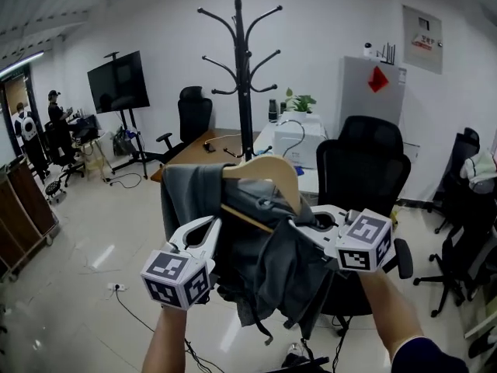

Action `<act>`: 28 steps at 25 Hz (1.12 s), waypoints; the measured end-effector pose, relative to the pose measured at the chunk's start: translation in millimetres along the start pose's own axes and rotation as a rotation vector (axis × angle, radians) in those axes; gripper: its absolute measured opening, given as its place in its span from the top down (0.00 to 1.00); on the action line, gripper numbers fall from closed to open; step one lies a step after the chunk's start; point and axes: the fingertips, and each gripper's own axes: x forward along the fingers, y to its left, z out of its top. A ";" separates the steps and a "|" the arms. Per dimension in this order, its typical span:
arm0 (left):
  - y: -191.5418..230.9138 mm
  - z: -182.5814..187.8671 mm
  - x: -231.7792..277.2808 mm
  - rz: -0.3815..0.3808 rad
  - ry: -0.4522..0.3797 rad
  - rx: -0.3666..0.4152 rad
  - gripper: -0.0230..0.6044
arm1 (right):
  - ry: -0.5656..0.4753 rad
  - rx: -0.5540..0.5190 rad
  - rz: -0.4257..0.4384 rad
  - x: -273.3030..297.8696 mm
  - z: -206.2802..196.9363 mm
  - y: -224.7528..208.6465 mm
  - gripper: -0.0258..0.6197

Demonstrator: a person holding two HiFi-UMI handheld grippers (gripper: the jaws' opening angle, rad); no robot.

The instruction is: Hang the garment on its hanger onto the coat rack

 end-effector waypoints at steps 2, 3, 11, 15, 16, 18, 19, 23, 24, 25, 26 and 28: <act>12.0 -1.4 -7.3 0.018 0.000 -0.006 0.96 | 0.011 0.017 0.009 21.4 -0.7 -2.8 0.89; 17.6 -3.5 -8.5 0.025 0.005 -0.009 0.96 | 0.015 0.025 0.012 32.1 -1.2 -6.1 0.89; 67.8 -12.6 33.1 0.044 0.028 0.003 0.96 | 0.019 0.062 0.007 122.7 3.9 -71.2 0.89; 98.7 -4.8 78.7 0.035 0.009 0.016 0.96 | 0.016 0.057 -0.002 169.7 12.0 -123.5 0.89; 106.4 -6.3 90.7 0.035 0.013 0.015 0.96 | 0.021 0.059 -0.003 180.8 11.4 -136.2 0.89; 121.2 -8.0 115.4 0.036 0.019 0.021 0.96 | 0.038 0.059 -0.009 200.5 8.8 -163.0 0.89; 127.7 -6.7 128.2 0.034 0.014 0.024 0.96 | 0.047 0.057 -0.015 208.5 7.7 -177.7 0.89; 148.2 -2.3 173.3 0.023 -0.017 0.011 0.96 | 0.093 0.047 -0.041 238.9 2.6 -229.6 0.89; 151.9 -3.5 182.3 0.020 -0.019 0.006 0.96 | 0.108 0.047 -0.044 246.8 -0.4 -239.0 0.89; 154.7 -4.9 191.1 0.013 -0.021 0.000 0.96 | 0.124 0.049 -0.048 254.1 -3.5 -247.9 0.89; 156.7 -6.2 199.9 0.003 -0.021 -0.003 0.96 | 0.140 0.051 -0.052 260.8 -6.4 -256.5 0.89; 160.4 -8.9 215.9 -0.023 -0.020 -0.004 0.96 | 0.170 0.056 -0.063 273.2 -11.6 -272.4 0.89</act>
